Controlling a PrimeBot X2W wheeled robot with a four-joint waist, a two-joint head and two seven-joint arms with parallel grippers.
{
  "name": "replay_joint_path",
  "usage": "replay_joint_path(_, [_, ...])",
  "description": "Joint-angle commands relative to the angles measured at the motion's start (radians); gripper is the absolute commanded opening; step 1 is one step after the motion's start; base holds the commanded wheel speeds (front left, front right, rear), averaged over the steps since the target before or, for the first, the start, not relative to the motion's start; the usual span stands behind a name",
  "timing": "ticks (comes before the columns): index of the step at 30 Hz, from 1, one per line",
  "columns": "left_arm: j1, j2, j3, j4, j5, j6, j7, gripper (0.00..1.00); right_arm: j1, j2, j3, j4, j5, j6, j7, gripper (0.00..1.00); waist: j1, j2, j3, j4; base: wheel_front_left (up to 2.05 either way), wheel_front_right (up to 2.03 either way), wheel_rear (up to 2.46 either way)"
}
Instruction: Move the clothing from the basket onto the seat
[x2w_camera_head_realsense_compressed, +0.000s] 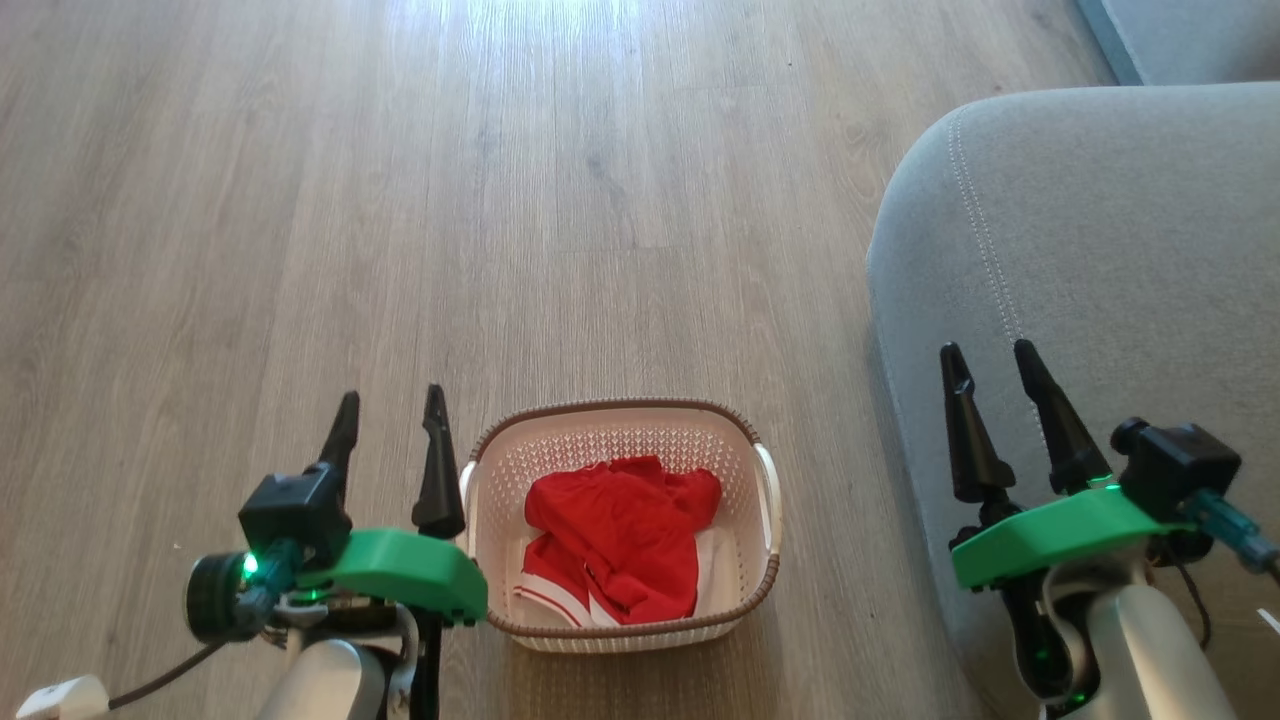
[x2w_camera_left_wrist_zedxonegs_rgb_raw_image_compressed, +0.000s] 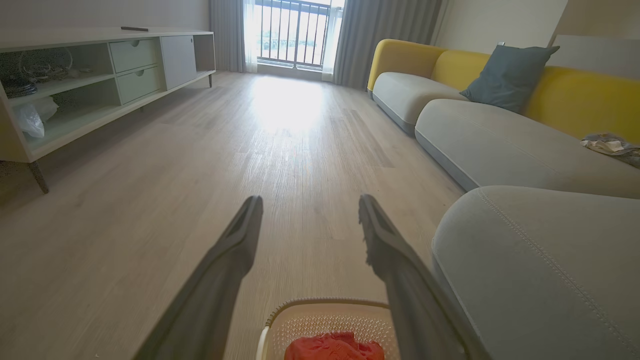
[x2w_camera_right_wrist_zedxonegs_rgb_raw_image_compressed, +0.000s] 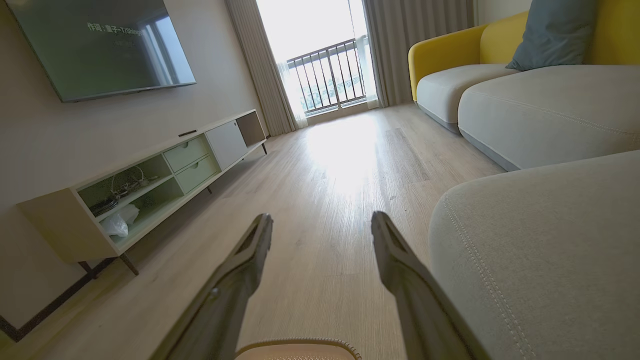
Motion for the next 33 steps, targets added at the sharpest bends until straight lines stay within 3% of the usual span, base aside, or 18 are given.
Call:
replay_joint_path(1, [-0.064, 0.014, 0.020, -0.037, 0.036, 0.022, -0.015, 1.00, -0.056, 0.004, 0.030, -0.029, -0.038, 0.001, -0.021, 1.00, 0.0000, 0.0000, 0.002, 0.000, 0.00, 0.00, 0.00])
replay_joint_path(5, [-0.061, 0.002, 0.031, -0.041, 0.071, 0.052, -0.027, 1.00, -0.060, 0.004, 0.041, -0.017, -0.070, 0.001, -0.033, 1.00, 0.0000, 0.0000, 0.004, -0.001, 0.00, 0.00, 0.00])
replay_joint_path(9, [-0.054, -0.012, 0.032, -0.028, 0.107, 0.040, -0.039, 1.00, -0.061, 0.004, 0.047, 0.012, -0.095, 0.001, -0.045, 1.00, 0.0000, 0.0000, 0.003, -0.004, 0.00, 0.00, 0.00])
replay_joint_path(20, [-0.024, -0.056, 0.055, 0.053, 0.190, -0.065, -0.068, 1.00, -0.078, 0.005, 0.067, 0.110, -0.160, 0.001, -0.074, 1.00, 0.0000, 0.0000, 0.002, -0.009, 0.00, 0.00, 0.00])
replay_joint_path(27, [-0.004, -0.093, 0.107, 0.111, 0.233, -0.194, -0.088, 1.00, -0.083, 0.005, 0.056, 0.146, -0.184, 0.001, -0.095, 1.00, 0.0000, 0.0000, 0.005, -0.014, 0.00, 0.00, 0.00])
replay_joint_path(33, [0.004, -0.109, 0.154, 0.126, 0.283, -0.246, -0.096, 1.00, -0.094, 0.005, 0.056, 0.191, -0.184, 0.001, -0.102, 1.00, 0.0000, 0.0000, 0.005, -0.016, 0.00, 0.00, 0.00])
